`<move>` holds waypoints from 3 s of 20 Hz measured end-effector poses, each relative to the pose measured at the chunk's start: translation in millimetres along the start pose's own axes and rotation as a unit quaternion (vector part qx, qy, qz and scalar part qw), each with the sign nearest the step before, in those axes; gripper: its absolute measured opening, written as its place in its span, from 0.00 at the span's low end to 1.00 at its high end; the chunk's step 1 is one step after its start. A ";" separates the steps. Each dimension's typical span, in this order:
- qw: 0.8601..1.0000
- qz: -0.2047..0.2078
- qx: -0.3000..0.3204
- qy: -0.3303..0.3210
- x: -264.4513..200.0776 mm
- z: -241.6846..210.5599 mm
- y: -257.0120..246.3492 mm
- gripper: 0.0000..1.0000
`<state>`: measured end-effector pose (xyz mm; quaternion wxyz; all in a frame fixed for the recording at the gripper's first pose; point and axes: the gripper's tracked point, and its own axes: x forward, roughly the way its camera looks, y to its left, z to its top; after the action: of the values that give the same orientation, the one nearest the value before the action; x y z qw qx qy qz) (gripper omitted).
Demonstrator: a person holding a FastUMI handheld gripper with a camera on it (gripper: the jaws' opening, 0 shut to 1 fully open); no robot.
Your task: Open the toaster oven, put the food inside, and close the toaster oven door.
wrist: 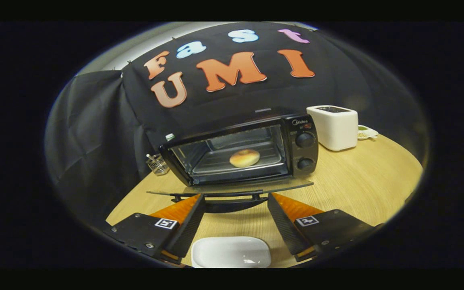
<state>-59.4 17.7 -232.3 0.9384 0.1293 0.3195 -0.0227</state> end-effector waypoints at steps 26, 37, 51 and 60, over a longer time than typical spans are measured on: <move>0.987 0.032 -0.003 -0.156 52.2 110.6 27.2 0.90; 0.963 0.027 -0.112 -0.242 -53.0 139.2 57.7 0.89; 0.937 0.003 -0.143 -0.318 -174.7 142.6 48.1 0.97; 0.932 -0.029 -0.128 -0.339 -172.5 125.5 16.6 0.97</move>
<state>-119.9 -5.4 -28.4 0.9984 -0.0167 -0.0140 -0.0515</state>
